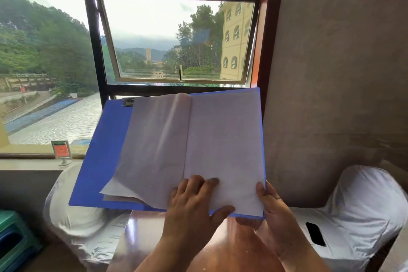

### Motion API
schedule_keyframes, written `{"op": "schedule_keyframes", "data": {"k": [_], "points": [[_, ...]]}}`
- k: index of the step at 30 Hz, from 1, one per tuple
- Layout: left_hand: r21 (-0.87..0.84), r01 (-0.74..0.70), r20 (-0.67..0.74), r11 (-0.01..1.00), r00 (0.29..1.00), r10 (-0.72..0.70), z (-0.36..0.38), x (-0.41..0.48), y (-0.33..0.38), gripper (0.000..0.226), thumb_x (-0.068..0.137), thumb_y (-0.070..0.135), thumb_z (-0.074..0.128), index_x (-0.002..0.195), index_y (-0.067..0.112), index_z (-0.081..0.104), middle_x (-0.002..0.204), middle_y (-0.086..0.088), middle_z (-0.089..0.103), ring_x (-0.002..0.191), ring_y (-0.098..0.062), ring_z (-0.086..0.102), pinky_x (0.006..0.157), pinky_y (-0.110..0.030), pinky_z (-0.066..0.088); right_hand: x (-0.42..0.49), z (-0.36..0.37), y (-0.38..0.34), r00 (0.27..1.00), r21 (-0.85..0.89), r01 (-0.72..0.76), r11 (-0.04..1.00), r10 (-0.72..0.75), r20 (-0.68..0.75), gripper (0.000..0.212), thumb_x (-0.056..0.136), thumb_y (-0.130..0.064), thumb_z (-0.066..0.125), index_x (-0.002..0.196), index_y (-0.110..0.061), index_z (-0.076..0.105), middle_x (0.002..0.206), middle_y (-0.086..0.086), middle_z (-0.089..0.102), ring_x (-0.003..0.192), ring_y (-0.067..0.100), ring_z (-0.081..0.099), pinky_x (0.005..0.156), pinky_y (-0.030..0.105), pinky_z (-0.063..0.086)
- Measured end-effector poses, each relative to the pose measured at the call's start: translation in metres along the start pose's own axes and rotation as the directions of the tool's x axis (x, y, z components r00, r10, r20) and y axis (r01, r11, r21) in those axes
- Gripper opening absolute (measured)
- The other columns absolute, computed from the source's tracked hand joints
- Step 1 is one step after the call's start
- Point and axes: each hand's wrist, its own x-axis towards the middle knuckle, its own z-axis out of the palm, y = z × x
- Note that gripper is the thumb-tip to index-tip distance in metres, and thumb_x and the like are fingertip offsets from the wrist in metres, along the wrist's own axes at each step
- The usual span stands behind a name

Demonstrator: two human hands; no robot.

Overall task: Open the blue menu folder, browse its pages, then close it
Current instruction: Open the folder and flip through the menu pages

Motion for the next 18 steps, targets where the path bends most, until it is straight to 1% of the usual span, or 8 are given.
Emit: {"op": "schedule_keyframes", "data": {"k": [3, 6, 8, 10, 12, 15, 17, 18], "points": [[-0.019, 0.004, -0.039, 1.000, 0.999, -0.005, 0.000, -0.001, -0.002, 0.050, 0.081, 0.071, 0.062, 0.114, 0.036, 0.071, 0.099, 0.010, 0.062, 0.093, -0.021, 0.060, 0.076, -0.039, 0.055, -0.003, 0.000, -0.004, 0.999, -0.022, 0.001, 1.000, 0.000, 0.045, 0.036, 0.094, -0.035, 0.055, 0.123, -0.019, 0.070, 0.116, 0.018, 0.075, 0.090, 0.042, 0.075, 0.060, 0.050, 0.064], [-0.035, -0.032, -0.089, 0.999, 0.996, 0.029, 0.000, 0.002, 0.000, 0.022, 0.088, 0.052, 0.067, 0.094, 0.032, 0.074, 0.089, 0.009, 0.064, 0.084, -0.025, 0.061, 0.072, -0.042, 0.055, -0.004, 0.001, -0.005, 1.000, -0.031, 0.022, 0.999, -0.022, 0.019, 0.032, 0.091, -0.034, 0.055, 0.112, -0.024, 0.077, 0.103, 0.013, 0.079, 0.083, 0.035, 0.078, 0.060, 0.050, 0.064], [-0.046, -0.046, -0.112, 0.998, 0.993, 0.040, -0.001, 0.007, -0.001, 0.017, 0.091, 0.041, 0.066, 0.082, 0.027, 0.070, 0.082, 0.008, 0.065, 0.078, -0.026, 0.060, 0.071, -0.041, 0.053, -0.003, 0.001, -0.005, 0.999, -0.021, 0.039, 0.999, -0.040, -0.007, 0.029, 0.097, -0.032, 0.054, 0.105, -0.028, 0.081, 0.101, 0.013, 0.079, 0.081, 0.034, 0.078, 0.059, 0.049, 0.063], [-0.106, 0.015, -0.166, 0.994, 0.986, -0.033, -0.005, 0.011, -0.005, 0.020, 0.094, 0.036, 0.063, 0.079, 0.024, 0.067, 0.078, 0.007, 0.065, 0.077, -0.024, 0.058, 0.071, -0.038, 0.049, -0.004, 0.000, -0.007, 0.999, -0.012, 0.049, 0.999, -0.050, -0.017, 0.029, 0.099, -0.027, 0.054, 0.099, -0.027, 0.083, 0.094, 0.012, 0.080, 0.075, 0.033, 0.077, 0.054, 0.048, 0.062], [-0.264, 0.186, -0.185, 0.946, 0.953, -0.239, -0.015, 0.012, -0.008, 0.024, 0.099, 0.034, 0.061, 0.078, 0.023, 0.063, 0.072, 0.006, 0.063, 0.071, -0.020, 0.056, 0.066, -0.038, 0.044, -0.006, -0.002, -0.012, 0.998, -0.008, 0.055, 0.998, -0.055, -0.009, 0.029, 0.095, -0.026, 0.054, 0.095, -0.025, 0.083, 0.089, 0.013, 0.080, 0.069, 0.032, 0.077, 0.047, 0.046, 0.061], [-0.618, 0.453, -0.074, 0.642, 0.780, -0.621, -0.021, 0.012, -0.020, 0.040, 0.097, 0.055, 0.053, 0.077, 0.021, 0.057, 0.061, -0.001, 0.063, 0.061, -0.017, 0.059, 0.057, -0.039, 0.044, -0.008, -0.006, -0.020, 0.998, -0.015, 0.064, 0.998, -0.064, -0.013, 0.031, 0.100, -0.026, 0.051, 0.102, -0.026, 0.082, 0.096, 0.016, 0.081, 0.073, 0.035, 0.078, 0.047, 0.046, 0.062], [-0.754, 0.524, 0.041, 0.397, 0.640, -0.767, -0.020, 0.012, -0.034, 0.053, 0.092, 0.070, 0.050, 0.082, 0.019, 0.059, 0.067, -0.003, 0.068, 0.065, -0.028, 0.063, 0.062, -0.048, 0.054, -0.007, -0.008, -0.021, 0.997, -0.022, 0.071, 0.997, -0.072, -0.020, 0.031, 0.104, -0.026, 0.048, 0.112, -0.024, 0.078, 0.101, 0.019, 0.081, 0.075, 0.037, 0.078, 0.048, 0.046, 0.062], [-0.772, 0.544, 0.086, 0.328, 0.601, -0.795, -0.020, 0.010, -0.039, 0.057, 0.087, 0.075, 0.051, 0.084, 0.019, 0.058, 0.071, -0.007, 0.071, 0.065, -0.032, 0.064, 0.064, -0.053, 0.056, -0.007, -0.008, -0.021, 0.997, -0.031, 0.074, 0.997, -0.074, -0.020, 0.031, 0.105, -0.026, 0.047, 0.116, -0.022, 0.075, 0.102, 0.019, 0.080, 0.076, 0.037, 0.078, 0.049, 0.046, 0.062]]}}
